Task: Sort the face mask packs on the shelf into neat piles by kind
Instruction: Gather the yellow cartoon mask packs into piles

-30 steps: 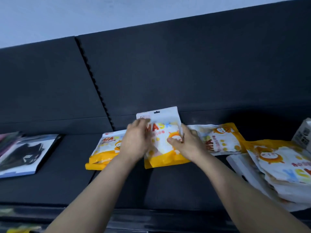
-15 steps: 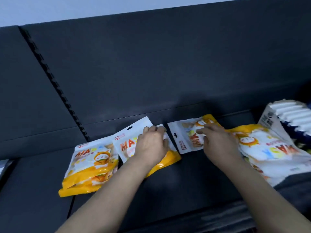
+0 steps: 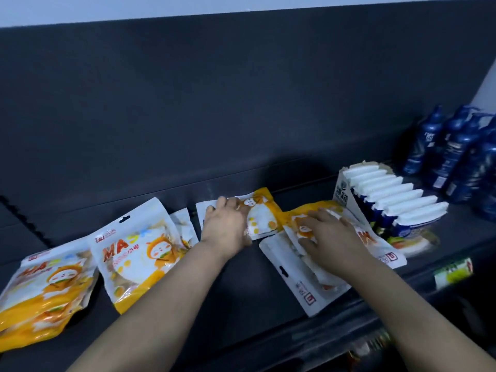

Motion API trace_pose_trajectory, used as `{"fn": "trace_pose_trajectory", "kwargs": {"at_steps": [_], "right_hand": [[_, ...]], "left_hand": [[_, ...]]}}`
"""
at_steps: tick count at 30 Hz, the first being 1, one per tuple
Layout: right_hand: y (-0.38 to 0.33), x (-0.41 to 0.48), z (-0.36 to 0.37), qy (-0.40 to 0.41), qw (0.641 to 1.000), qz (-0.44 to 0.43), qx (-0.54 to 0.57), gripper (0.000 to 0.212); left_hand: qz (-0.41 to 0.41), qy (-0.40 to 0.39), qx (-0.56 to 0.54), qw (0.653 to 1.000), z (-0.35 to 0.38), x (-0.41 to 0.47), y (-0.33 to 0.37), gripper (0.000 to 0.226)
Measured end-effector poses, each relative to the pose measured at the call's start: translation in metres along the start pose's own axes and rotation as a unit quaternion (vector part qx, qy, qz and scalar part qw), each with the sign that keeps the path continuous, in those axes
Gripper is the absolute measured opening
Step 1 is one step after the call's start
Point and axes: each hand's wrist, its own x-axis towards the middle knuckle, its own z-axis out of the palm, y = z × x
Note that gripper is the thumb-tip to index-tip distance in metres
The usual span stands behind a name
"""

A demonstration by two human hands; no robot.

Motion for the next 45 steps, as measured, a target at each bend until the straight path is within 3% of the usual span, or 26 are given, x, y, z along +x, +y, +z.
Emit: {"fn": "trace_pose_trajectory", "kwargs": {"at_steps": [5,14,16,20,24,25,26,27,28,30,31,33,36,39,42,45], "right_hand": [[-0.009,0.030,0.008,-0.015,0.996,-0.082,0.031,0.045],[-0.031,0.061,0.019,-0.024,0.988,-0.154,0.003,0.068],[-0.038,0.069,0.023,-0.045,0.984,-0.168,-0.030,0.064],[-0.044,0.084,0.029,-0.051,0.973,-0.201,-0.102,0.043],[-0.044,0.092,0.032,0.075,0.966,-0.227,-0.101,0.016],[-0.044,0.093,0.031,0.118,0.964,-0.226,-0.070,0.015],[-0.045,0.093,0.030,0.155,0.962,-0.223,-0.039,0.017],[-0.046,0.093,0.027,0.186,0.957,-0.221,-0.009,0.018],[-0.047,0.090,0.024,0.198,0.955,-0.221,0.011,0.019],[-0.049,0.082,0.020,0.162,0.954,-0.253,0.018,0.021],[-0.050,0.077,0.020,0.121,0.954,-0.273,0.021,0.024],[-0.048,0.069,0.020,0.066,0.955,-0.282,0.061,0.028],[-0.043,0.064,0.017,0.083,0.952,-0.254,0.148,0.020],[-0.052,0.060,0.012,0.102,0.944,-0.235,0.210,0.019],[-0.075,0.052,0.008,0.076,0.939,-0.255,0.217,0.025],[-0.111,0.043,0.011,0.042,0.938,-0.287,0.188,0.029]], "left_hand": [[-0.055,0.061,0.023,0.996,-0.006,-0.015,0.010,0.044],[-0.171,0.049,0.042,0.983,-0.005,-0.026,0.012,0.028],[-0.202,0.083,-0.024,0.975,-0.007,-0.027,0.008,0.019],[-0.224,0.117,-0.110,0.961,-0.008,-0.035,0.006,0.024],[-0.253,0.091,-0.218,0.938,-0.001,-0.046,0.006,0.032],[-0.269,0.074,-0.280,0.918,0.000,-0.049,0.009,0.033],[-0.297,0.063,-0.374,0.876,0.000,-0.050,0.012,0.031],[-0.333,0.059,-0.489,0.804,-0.001,-0.049,0.016,0.029],[-0.369,0.052,-0.601,0.707,-0.003,-0.046,0.019,0.027],[-0.393,0.056,-0.753,0.524,-0.007,-0.038,0.022,0.027],[-0.394,0.075,-0.786,0.471,-0.007,-0.034,0.023,0.028],[-0.415,0.136,-0.793,0.425,-0.004,-0.027,0.026,0.023],[-0.440,0.178,-0.768,0.429,-0.002,-0.027,0.029,0.005],[-0.435,0.187,-0.743,0.473,-0.006,-0.038,0.015,0.019],[-0.443,0.219,-0.695,0.521,-0.019,-0.062,-0.018,0.022],[-0.443,0.274,-0.663,0.538,-0.037,-0.094,-0.068,0.020]]}}
